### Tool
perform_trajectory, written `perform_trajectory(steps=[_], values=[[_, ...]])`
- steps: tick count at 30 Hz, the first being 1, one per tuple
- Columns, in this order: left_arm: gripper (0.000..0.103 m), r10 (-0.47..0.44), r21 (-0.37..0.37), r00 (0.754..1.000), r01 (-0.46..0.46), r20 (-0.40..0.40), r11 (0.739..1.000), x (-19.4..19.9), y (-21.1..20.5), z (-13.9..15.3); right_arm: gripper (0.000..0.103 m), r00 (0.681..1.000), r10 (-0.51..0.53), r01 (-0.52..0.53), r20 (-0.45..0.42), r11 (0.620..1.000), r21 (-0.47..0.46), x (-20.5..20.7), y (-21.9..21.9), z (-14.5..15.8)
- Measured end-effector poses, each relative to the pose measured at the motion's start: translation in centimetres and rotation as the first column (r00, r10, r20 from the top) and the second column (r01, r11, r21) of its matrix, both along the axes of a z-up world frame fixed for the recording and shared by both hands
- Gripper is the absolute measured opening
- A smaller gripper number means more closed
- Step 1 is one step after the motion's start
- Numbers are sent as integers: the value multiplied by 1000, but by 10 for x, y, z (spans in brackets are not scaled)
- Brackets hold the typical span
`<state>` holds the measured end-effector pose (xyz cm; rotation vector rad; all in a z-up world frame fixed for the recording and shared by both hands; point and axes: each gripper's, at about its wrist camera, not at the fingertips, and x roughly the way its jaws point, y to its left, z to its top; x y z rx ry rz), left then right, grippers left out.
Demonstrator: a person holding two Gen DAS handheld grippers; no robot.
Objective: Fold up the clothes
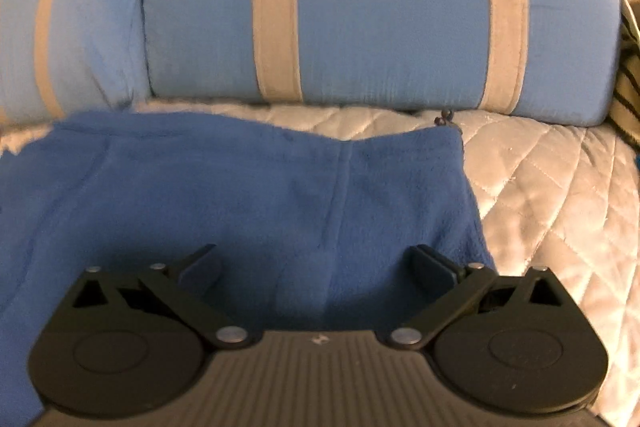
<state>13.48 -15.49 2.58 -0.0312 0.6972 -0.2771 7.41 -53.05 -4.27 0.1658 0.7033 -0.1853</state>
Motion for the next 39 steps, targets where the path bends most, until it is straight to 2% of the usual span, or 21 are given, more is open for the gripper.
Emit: perform_trajectory(steps=[19, 25, 27, 29, 37, 39], values=[[103, 9, 44, 1000, -8, -5, 999, -4, -6, 4, 103, 1000, 3, -5, -18, 998, -68, 0, 10, -2], [103, 2, 48, 997, 2, -81, 999, -1, -1, 16, 103, 997, -1, -5, -76, 997, -81, 5, 10, 7], [103, 13, 21, 994, -11, -111, 1000, -1, 7, 25, 103, 996, -6, -2, -94, 997, -81, 4, 9, 14], [103, 25, -20, 991, -28, -128, 999, -3, 20, 36, 103, 994, -8, 2, -106, 999, -53, 1, 2, 21], [103, -33, -81, 983, 18, -179, 997, -10, 75, 60, 103, 995, -30, 46, -99, 985, 168, -31, -69, 53], [103, -59, -132, 975, 31, -215, 991, -7, 89, 58, 103, 994, -22, 46, -111, 975, 217, -38, -85, 55]])
